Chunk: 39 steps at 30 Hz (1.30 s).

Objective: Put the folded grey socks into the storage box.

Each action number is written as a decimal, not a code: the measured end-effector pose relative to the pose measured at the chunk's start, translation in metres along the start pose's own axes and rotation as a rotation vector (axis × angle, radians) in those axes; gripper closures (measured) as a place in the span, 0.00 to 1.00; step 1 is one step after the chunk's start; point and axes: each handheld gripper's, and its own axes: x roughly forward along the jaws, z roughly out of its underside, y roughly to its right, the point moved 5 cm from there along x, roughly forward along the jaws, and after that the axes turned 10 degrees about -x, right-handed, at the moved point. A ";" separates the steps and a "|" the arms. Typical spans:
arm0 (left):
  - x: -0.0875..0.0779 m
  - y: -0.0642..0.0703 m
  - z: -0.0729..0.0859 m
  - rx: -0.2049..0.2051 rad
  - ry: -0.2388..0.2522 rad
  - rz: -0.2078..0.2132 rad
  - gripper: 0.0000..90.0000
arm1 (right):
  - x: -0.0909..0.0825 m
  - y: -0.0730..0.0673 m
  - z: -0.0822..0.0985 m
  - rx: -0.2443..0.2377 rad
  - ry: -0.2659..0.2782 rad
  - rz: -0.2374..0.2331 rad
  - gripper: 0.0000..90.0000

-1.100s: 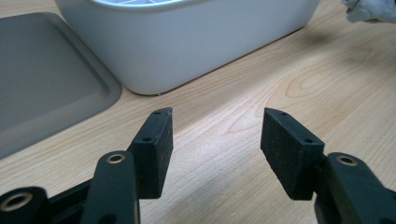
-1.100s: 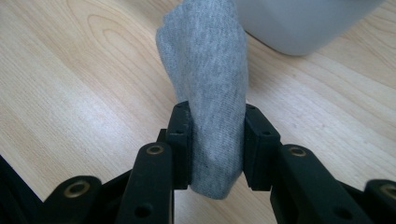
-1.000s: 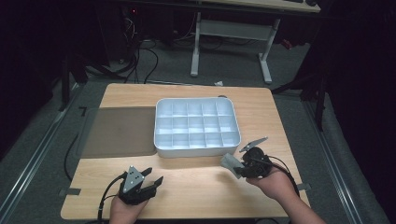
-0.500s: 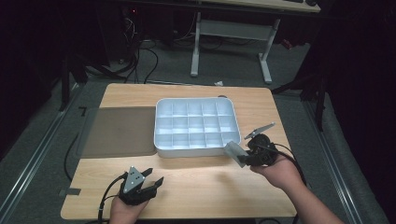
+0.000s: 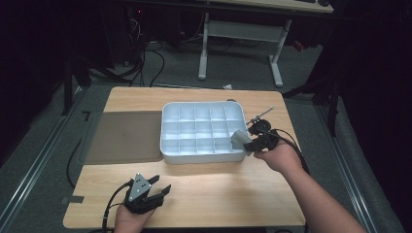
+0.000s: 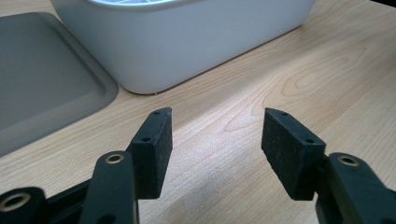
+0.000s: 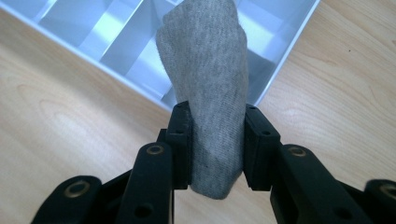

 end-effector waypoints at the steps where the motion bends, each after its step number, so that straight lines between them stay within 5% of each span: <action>1: 0.000 0.000 0.000 -0.001 0.001 0.001 0.49 | 0.003 0.001 -0.002 -0.003 -0.006 0.006 0.77; 14: 0.000 0.001 0.000 -0.002 0.003 0.008 0.48 | 0.028 0.011 -0.019 0.020 -0.115 0.060 0.77; 29: 0.000 0.000 0.000 -0.009 0.001 0.011 0.48 | 0.059 0.004 -0.023 -0.040 -0.253 0.063 0.79; 39: 0.001 -0.001 0.001 -0.010 -0.007 0.012 0.48 | 0.069 0.004 -0.021 -0.074 -0.283 0.052 0.79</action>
